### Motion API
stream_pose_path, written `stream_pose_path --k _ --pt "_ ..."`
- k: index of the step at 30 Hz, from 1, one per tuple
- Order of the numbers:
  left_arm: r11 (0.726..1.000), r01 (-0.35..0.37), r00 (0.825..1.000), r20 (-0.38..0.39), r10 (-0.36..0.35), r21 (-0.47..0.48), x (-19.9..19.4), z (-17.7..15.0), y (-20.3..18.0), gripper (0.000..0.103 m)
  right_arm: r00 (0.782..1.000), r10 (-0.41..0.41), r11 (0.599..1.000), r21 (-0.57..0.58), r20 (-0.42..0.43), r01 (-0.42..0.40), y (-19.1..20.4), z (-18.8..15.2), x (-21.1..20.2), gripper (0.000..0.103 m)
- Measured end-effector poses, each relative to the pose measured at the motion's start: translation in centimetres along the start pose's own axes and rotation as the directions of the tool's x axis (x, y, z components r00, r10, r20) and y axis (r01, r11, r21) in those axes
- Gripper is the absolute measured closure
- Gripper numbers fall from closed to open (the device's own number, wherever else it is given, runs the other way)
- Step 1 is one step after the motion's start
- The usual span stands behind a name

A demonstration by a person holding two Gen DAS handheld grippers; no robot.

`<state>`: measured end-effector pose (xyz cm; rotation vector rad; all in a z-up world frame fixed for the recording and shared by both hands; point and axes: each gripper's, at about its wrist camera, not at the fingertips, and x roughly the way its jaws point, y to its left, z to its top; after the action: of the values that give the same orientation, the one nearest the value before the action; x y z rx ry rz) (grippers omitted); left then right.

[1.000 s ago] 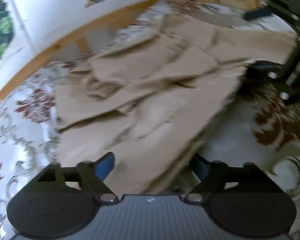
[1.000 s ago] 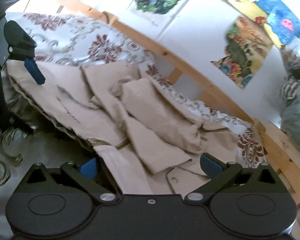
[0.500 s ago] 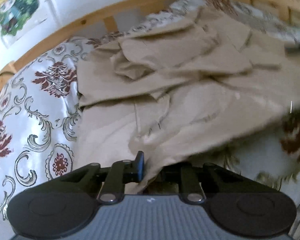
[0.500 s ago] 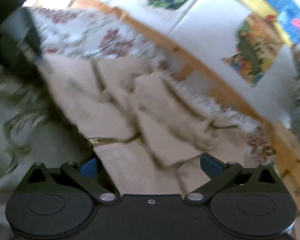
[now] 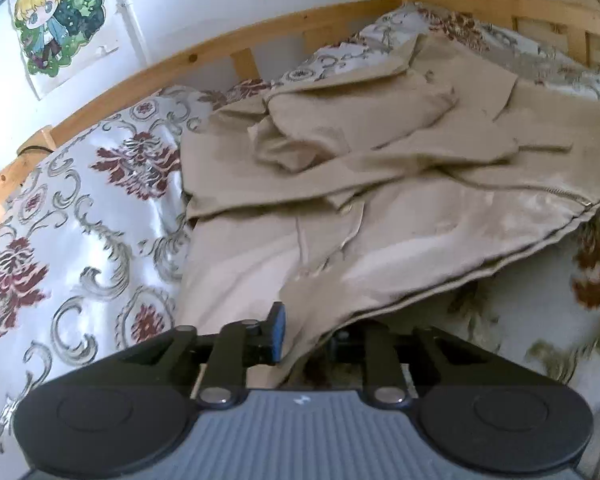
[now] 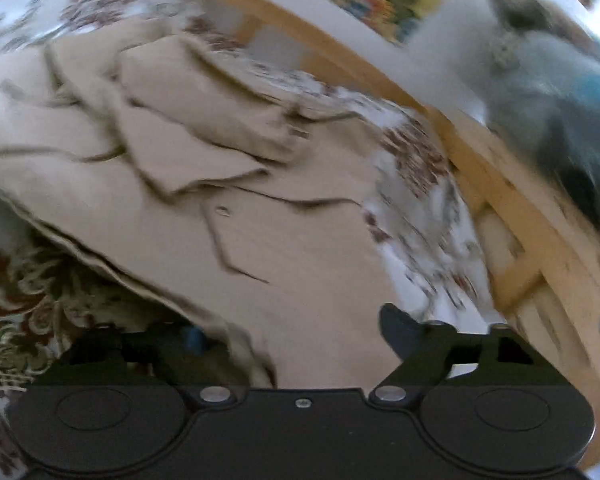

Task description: Fold large clothes

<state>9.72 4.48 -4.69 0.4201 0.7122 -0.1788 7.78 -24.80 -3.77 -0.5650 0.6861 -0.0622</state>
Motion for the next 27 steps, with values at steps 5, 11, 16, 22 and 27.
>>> stream_pose_path --k 5,11,16,22,27 --pt "0.996 -0.083 0.996 -0.017 0.084 0.022 -0.3 -1.6 0.1 0.068 1.000 0.012 1.000 0.025 0.004 -0.012 -0.7 -0.5 -0.5 0.053" --pt "0.995 -0.092 0.994 0.047 0.094 -0.046 -1.6 -1.2 0.4 0.099 0.995 0.072 0.994 0.081 0.071 -0.078 -0.3 0.4 -0.5 0.092" --pt "0.992 -0.085 0.986 0.134 0.097 -0.091 -4.7 -0.8 0.8 0.100 0.993 0.027 0.996 0.083 0.118 -0.037 -0.6 0.8 -2.3 0.096" --pt "0.981 0.044 0.989 0.144 -0.017 -0.186 -11.1 -0.9 3.9 0.100 0.980 -0.057 0.998 0.020 0.188 0.054 -1.9 0.7 -8.4 0.098" --pt "0.971 0.124 0.988 0.118 -0.101 -0.203 -12.9 0.8 7.0 0.100 0.981 0.025 0.993 -0.121 0.195 -0.001 -3.3 1.1 -13.5 0.098"
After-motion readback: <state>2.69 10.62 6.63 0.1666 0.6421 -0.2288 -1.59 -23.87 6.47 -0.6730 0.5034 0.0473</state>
